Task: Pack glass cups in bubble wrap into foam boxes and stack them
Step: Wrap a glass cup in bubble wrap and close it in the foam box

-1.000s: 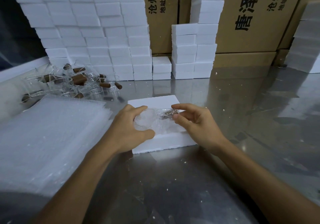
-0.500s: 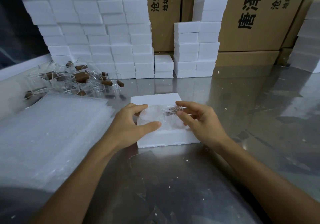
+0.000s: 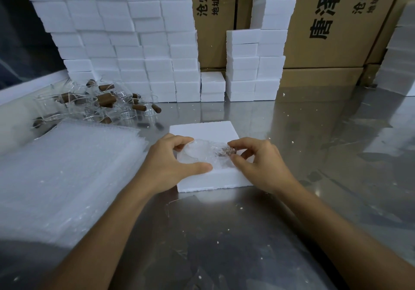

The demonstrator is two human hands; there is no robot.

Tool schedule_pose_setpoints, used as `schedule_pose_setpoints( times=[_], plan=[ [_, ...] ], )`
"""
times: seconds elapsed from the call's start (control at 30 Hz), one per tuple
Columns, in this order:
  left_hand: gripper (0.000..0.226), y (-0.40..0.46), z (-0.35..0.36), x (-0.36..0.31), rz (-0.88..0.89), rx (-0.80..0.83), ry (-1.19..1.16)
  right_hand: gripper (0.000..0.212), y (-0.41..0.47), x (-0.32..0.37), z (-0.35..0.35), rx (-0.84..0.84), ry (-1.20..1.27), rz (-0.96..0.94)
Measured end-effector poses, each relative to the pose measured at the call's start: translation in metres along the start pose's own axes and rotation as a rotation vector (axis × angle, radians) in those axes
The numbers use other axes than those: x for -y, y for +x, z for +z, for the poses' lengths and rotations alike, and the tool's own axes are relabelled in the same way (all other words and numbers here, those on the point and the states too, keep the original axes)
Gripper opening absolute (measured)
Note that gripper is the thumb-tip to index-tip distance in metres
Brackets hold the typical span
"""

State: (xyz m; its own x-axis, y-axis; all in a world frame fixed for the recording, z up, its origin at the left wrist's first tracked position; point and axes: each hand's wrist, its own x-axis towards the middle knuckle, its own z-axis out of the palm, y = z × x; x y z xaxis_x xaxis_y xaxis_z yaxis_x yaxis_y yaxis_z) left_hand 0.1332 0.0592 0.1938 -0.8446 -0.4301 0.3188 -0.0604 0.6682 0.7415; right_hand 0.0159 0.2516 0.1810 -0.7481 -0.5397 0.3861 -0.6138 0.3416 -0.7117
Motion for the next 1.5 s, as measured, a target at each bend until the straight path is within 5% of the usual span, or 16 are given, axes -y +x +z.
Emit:
schedule_pose_setpoints(
  times=[0.13,0.77,0.9,1.13,1.5],
  plan=[
    [0.096,-0.002,-0.004,-0.002,0.009,0.037,-0.022,0.026,0.0,0.001,0.0,-0.004,-0.038,0.003],
    [0.093,-0.003,0.003,0.001,0.014,0.04,-0.02,0.028,-0.004,0.007,0.001,-0.026,-0.032,0.021],
    [0.094,-0.001,0.005,0.003,-0.049,-0.054,-0.066,0.041,0.0,0.001,0.001,-0.142,0.186,0.112],
    [0.072,0.007,0.01,0.013,-0.258,-0.107,-0.367,0.076,0.017,-0.01,-0.002,0.052,0.457,0.286],
    [0.043,0.003,-0.015,-0.021,0.079,-0.357,-0.683,0.037,0.007,0.019,-0.026,-0.318,0.664,0.052]
  ],
)
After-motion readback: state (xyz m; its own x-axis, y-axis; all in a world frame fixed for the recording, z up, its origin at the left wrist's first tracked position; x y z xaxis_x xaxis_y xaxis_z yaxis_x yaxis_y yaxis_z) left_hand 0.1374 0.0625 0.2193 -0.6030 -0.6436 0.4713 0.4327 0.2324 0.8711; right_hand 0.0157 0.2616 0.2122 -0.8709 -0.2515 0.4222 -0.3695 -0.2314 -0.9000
